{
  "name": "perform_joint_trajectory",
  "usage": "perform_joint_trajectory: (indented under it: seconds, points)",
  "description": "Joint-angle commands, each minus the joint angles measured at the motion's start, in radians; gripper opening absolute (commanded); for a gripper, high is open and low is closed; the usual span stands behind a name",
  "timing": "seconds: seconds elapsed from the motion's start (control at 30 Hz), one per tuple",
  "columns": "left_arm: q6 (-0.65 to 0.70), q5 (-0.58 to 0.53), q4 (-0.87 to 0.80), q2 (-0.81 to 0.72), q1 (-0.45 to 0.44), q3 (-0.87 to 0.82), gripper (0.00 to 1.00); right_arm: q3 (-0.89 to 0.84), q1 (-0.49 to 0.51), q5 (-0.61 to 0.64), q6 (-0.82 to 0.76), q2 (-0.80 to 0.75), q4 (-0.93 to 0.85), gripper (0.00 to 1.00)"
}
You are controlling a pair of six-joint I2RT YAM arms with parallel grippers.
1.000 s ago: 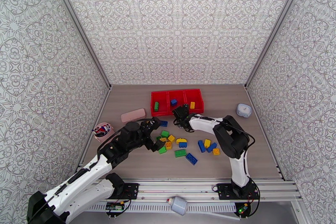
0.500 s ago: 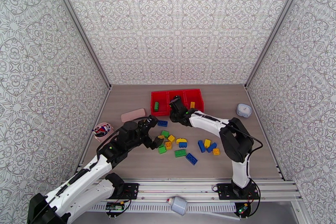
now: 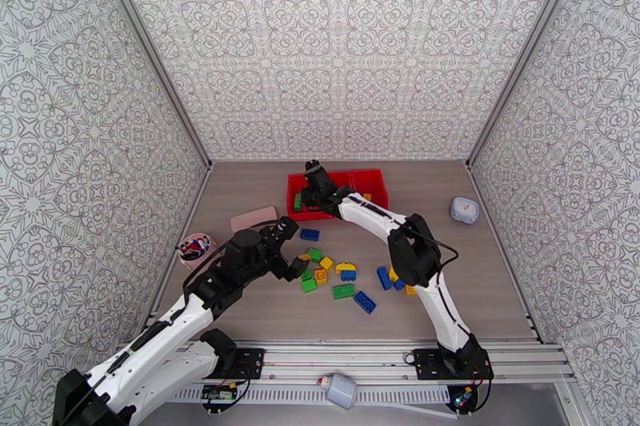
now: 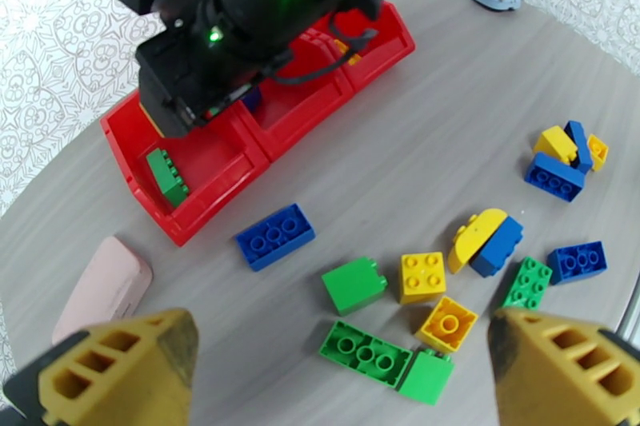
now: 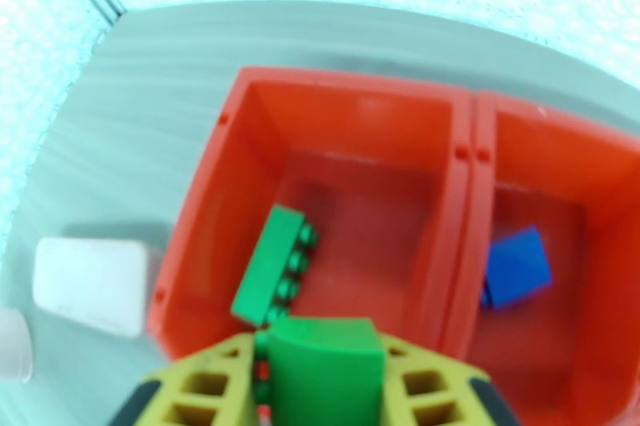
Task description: Sort the legos into containers by color
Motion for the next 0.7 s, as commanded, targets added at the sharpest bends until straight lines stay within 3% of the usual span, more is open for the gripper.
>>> perform_joint_trajectory:
  seconds: [0.0, 0.1, 0.27, 0.53, 0.67]
  points:
    - [-0.002, 0.003, 0.026, -0.001, 0.01, -0.005, 1.0, 0.127, -0.008, -0.008, -0.047, 0.068, -0.094, 0.35]
    - [0.002, 0.0, 0.025, -0.006, 0.009, -0.006, 1.0, 0.171, -0.008, -0.009, -0.059, 0.072, -0.121, 0.45]
    - [0.003, 0.007, 0.031, -0.014, 0.011, -0.005, 1.0, 0.048, -0.009, -0.01, -0.07, -0.034, -0.062, 0.64]
    - [-0.097, -0.059, 0.034, 0.029, 0.015, 0.03, 1.0, -0.446, -0.009, -0.008, -0.042, -0.347, 0.201, 0.9]
    - [-0.2, -0.143, -0.005, 0.078, -0.001, 0.085, 1.0, -0.691, -0.009, -0.004, -0.036, -0.508, 0.294, 0.95]
